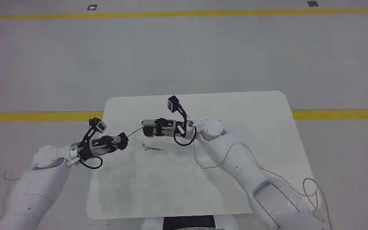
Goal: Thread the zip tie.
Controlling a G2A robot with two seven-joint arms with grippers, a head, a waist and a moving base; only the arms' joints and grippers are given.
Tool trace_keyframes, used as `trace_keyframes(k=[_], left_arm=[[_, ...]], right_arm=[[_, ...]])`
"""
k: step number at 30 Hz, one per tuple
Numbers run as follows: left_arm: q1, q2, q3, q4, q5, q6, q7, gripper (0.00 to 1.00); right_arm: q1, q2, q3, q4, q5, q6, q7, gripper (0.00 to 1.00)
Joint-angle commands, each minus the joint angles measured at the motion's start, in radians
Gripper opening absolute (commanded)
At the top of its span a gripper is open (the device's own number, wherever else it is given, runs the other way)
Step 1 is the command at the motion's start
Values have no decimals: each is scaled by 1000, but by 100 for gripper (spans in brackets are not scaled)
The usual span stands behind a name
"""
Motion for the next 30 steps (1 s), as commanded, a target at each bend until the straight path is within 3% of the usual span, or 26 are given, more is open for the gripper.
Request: trace_keyframes(k=[1, 8, 16, 30], left_arm=[[0, 0, 0, 0, 0, 0, 0, 0], [0, 0, 0, 0, 0, 0, 0, 0], [0, 0, 0, 0, 0, 0, 0, 0], [0, 0, 0, 0, 0, 0, 0, 0]], right_arm=[[2, -2, -2, 8, 3, -2, 2, 28], [8, -8, -5, 35, 17, -8, 9, 22], [15, -14, -9, 54, 22, -11, 12, 0], [14, -18, -7, 64, 20, -26, 13, 0]])
